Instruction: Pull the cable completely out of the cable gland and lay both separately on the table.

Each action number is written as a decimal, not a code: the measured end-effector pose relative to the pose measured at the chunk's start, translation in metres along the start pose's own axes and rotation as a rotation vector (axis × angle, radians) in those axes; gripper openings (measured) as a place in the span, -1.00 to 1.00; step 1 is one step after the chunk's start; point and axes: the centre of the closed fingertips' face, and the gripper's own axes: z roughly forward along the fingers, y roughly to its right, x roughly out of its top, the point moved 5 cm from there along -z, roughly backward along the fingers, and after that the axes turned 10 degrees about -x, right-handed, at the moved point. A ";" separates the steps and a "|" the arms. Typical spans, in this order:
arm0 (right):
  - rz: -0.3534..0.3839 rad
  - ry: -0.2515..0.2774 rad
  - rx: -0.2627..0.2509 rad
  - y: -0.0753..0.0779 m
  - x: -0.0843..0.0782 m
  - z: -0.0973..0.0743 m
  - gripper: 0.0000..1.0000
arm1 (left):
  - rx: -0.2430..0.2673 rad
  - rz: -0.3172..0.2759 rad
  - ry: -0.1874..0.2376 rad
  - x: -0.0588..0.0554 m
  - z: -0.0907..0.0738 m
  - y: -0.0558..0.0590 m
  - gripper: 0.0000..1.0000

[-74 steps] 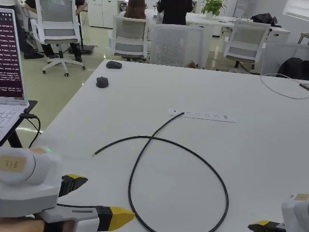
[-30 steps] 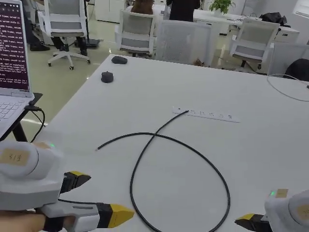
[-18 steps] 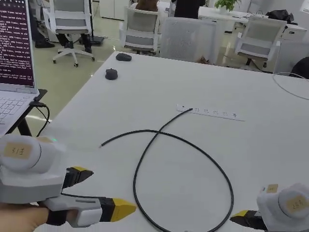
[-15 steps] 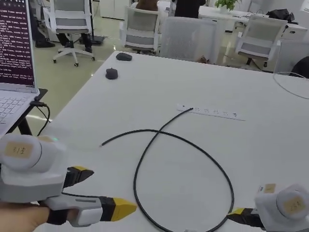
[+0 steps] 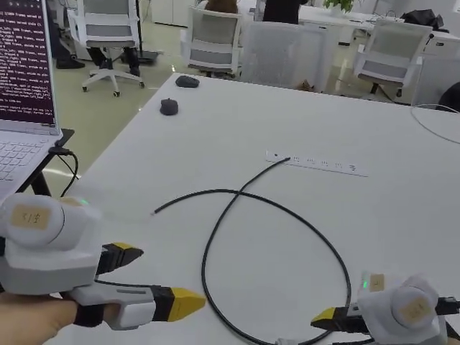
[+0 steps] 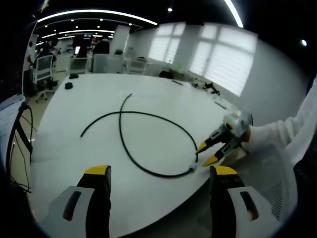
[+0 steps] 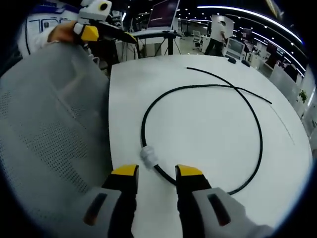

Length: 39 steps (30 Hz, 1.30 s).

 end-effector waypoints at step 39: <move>-0.056 0.045 0.021 -0.008 0.028 -0.003 -0.78 | -0.012 0.040 -0.003 0.003 0.001 0.005 0.52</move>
